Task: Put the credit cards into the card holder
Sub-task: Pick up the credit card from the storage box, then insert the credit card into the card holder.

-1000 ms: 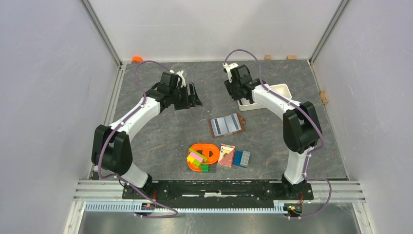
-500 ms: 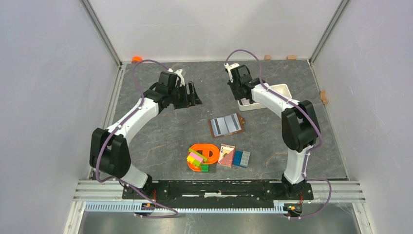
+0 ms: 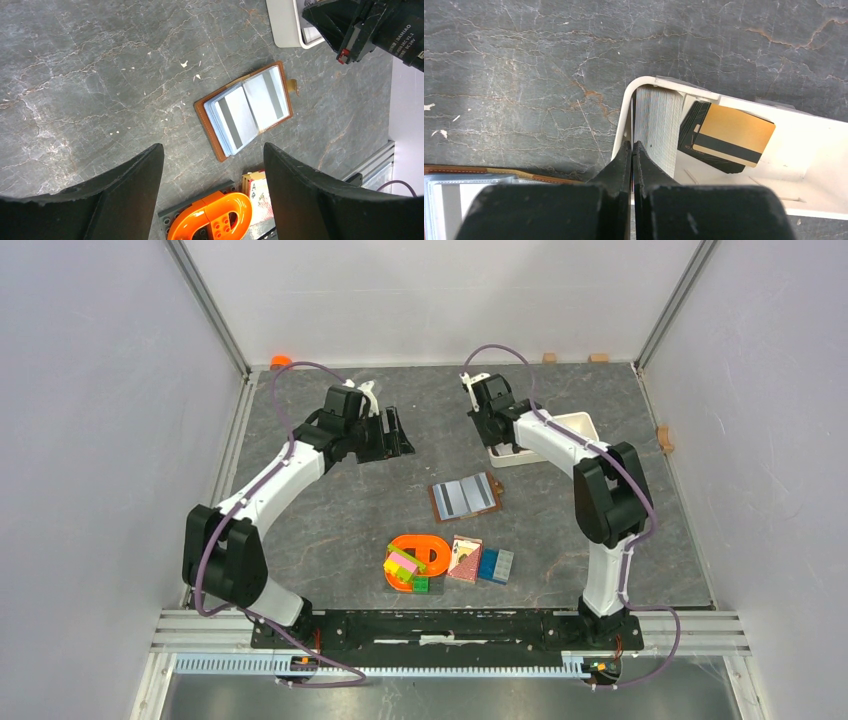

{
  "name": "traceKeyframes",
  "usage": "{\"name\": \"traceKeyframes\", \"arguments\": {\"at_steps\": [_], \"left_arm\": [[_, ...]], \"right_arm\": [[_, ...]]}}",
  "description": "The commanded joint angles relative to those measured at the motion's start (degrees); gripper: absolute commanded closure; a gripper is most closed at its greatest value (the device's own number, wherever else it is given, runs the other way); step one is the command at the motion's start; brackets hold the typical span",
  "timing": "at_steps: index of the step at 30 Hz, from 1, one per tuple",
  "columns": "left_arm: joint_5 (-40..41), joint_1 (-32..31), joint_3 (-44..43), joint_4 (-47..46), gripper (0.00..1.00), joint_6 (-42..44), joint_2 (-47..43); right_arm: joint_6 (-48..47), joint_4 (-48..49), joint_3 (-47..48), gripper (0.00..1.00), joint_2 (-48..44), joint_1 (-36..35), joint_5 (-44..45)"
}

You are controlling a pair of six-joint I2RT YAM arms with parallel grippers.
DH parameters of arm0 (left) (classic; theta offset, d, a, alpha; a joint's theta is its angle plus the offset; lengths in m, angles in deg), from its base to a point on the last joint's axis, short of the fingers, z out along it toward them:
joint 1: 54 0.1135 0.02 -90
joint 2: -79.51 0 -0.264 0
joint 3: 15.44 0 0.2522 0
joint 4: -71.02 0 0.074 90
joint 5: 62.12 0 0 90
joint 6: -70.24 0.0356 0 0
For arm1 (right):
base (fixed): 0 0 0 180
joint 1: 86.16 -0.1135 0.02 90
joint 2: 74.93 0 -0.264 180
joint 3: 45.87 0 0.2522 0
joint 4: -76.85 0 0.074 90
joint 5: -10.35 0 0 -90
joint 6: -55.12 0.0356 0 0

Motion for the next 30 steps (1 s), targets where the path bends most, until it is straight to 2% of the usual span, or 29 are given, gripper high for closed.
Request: {"name": "traceKeyframes", "arguments": {"at_steps": [1, 6, 10, 13, 16, 19, 24, 28, 30], "left_arm": [[-2.5, -0.1, -0.5, -1.2, 0.20, 3.8, -2.9], [-8.9, -0.4, 1.0, -5.1, 0.21, 6.9, -5.4], [-16.2, -2.2, 1.0, -6.5, 0.23, 11.3, -6.1], [-20.7, -4.1, 1.9, -8.5, 0.23, 13.6, -7.3], [-23.2, -6.7, 2.7, -8.5, 0.24, 17.4, -8.2], [-24.4, -9.7, 2.0, -5.8, 0.24, 22.4, -8.5], [-26.1, -12.2, 0.8, 0.3, 0.23, 28.4, -8.7], [-30.8, -12.9, -0.2, 5.6, 0.22, 31.4, -7.7], [-30.6, -14.1, -0.4, 9.1, 0.22, 33.5, -7.3]], "right_arm": [[-0.3, -1.4, 3.7, 1.00, -5.4, 0.2, -0.6], [-2.7, -4.0, 4.6, 1.00, -12.9, 0.1, -6.4], [-3.8, -6.2, 1.1, 1.00, -18.5, 0.2, -15.7], [-3.8, -5.6, -5.6, 1.00, -23.3, 0.2, -26.7], [-3.6, -4.4, -12.5, 1.00, -26.6, 0.1, -42.9], [-3.9, -3.1, -18.1, 1.00, -29.1, -1.2, -53.9], [-3.9, -0.4, -24.1, 1.00, -32.2, -2.7, -62.6], [-3.5, 1.7, -25.9, 1.00, -33.9, -2.6, -68.1], [-3.5, 2.3, -26.1, 1.00, -34.3, -2.7, -70.8]]}}
